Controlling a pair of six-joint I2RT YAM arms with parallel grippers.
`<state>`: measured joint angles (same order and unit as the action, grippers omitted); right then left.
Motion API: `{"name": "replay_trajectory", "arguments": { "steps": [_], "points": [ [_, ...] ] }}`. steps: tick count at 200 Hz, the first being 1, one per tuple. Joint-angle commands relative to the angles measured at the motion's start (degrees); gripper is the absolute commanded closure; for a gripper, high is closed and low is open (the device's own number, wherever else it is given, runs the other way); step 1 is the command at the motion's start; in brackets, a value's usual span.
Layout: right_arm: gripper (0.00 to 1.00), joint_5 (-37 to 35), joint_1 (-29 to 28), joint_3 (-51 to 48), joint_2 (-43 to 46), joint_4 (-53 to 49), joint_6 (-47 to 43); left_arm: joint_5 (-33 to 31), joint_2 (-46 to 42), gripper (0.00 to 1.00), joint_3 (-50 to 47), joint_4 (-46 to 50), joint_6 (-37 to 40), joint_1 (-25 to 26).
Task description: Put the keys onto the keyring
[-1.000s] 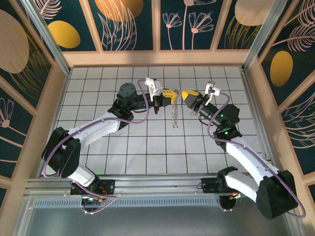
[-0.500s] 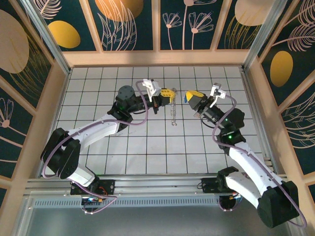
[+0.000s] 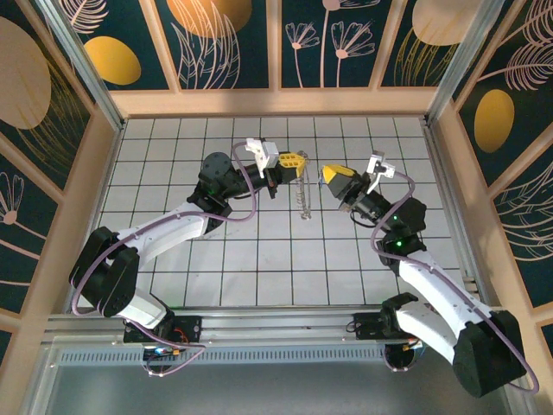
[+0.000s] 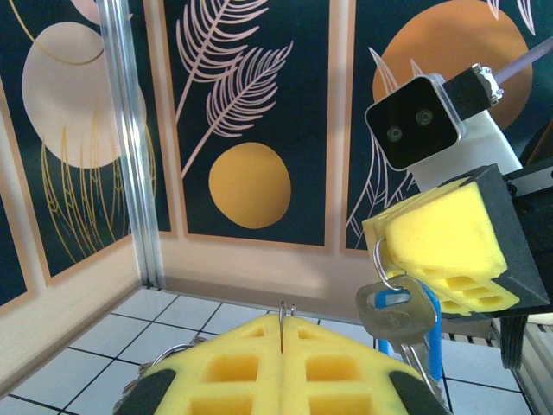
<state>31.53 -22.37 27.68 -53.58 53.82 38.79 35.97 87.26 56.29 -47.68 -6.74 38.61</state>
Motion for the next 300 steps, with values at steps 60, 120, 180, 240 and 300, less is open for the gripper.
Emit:
{"name": "replay_trajectory", "arguments": {
  "steps": [60, 120, 180, 240, 300],
  "points": [
    [1.0, -0.33, -1.47, 1.18, -6.62, 12.15, 2.57, 1.34, -0.05, 1.0, 0.05, -4.87, -1.5, 0.19],
    [1.0, -0.42, -2.16, 2.97, -8.71, 14.09, 2.35, 1.79, 0.39, 1.0, 0.19, -5.49, -2.21, 0.23],
    [1.0, -0.18, -2.68, 4.57, -11.5, 16.14, 2.61, 1.92, 0.6, 1.0, 0.21, -5.54, -2.29, 0.24],
    [1.0, -0.59, -2.95, 5.44, -13.2, 17.37, 2.31, 2.4, 0.53, 1.0, 0.05, -5.62, -2.48, 0.2],
    [1.0, -2.33, -2.64, 5.65, -13.83, 15.88, -0.06, 2.87, -0.3, 1.0, -0.27, -6.6, -3.09, 0.23]
  ]
}}
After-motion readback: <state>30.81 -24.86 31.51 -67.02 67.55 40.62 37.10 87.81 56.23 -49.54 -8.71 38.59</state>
